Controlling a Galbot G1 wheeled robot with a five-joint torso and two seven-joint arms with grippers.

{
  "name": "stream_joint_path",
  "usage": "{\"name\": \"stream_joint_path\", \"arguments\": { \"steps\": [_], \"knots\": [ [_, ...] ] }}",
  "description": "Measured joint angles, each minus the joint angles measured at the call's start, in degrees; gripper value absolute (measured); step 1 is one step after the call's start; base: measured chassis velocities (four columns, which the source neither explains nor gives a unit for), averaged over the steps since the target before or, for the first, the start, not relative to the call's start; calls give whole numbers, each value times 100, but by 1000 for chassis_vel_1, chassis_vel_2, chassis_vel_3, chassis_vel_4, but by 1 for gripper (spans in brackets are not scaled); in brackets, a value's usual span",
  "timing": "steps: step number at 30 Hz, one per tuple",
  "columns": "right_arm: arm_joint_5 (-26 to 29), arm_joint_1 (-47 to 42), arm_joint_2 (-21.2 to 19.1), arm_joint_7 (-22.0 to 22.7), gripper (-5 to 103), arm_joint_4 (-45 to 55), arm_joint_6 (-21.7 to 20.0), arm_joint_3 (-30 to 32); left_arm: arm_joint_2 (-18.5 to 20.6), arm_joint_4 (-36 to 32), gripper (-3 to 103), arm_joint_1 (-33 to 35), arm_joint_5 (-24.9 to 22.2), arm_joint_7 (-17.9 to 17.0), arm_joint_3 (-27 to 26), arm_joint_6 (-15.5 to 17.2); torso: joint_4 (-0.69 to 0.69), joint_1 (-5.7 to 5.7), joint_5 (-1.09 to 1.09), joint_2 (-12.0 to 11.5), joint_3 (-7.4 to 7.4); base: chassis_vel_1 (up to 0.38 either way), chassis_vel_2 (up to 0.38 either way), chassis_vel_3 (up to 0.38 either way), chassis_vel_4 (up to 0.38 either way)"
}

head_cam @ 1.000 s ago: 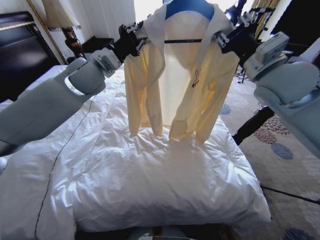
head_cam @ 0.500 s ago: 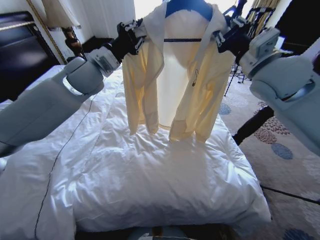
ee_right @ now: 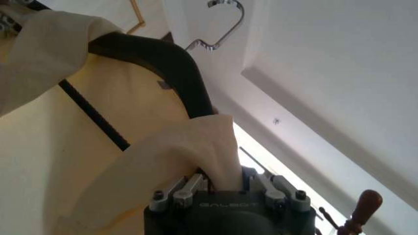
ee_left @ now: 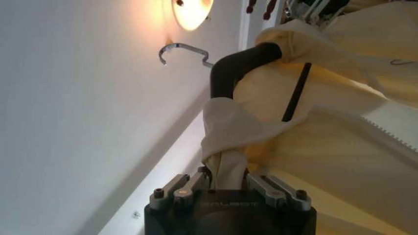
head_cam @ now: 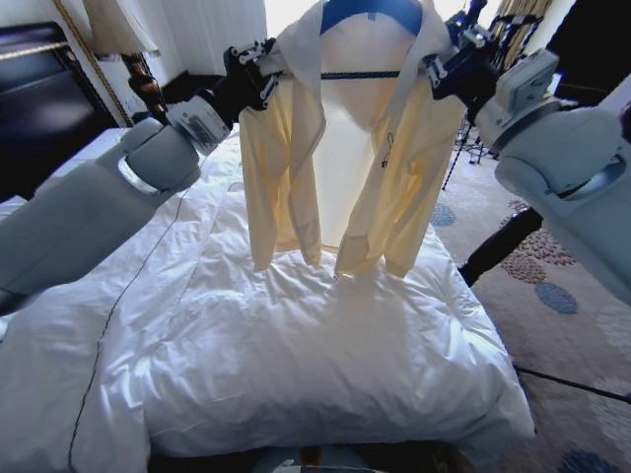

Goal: Pick up the clothes from the bed and hang them on the clothes hanger.

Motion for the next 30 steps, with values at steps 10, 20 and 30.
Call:
{"name": "stream_joint_path", "arguments": {
  "steps": [10, 20, 30],
  "knots": [
    [-76, 16, -45, 34, 21, -31, 79, 33, 52, -9, 52, 59, -9, -105, -19, 134, 0, 0, -1, 0, 0, 0, 0, 0, 0],
    [-112, 56, -115, -89, 20, -40, 146, 26, 52, -24, 85, 105, -3, -197, -19, 221, 1, 0, 0, 0, 0, 0, 0, 0, 0],
    [-111, 165, -248, -243, 18, -53, 206, -44, 84, 64, 100, 230, -19, -245, -133, 297, 0, 0, -1, 0, 0, 0, 0, 0, 0]
  ]
}}
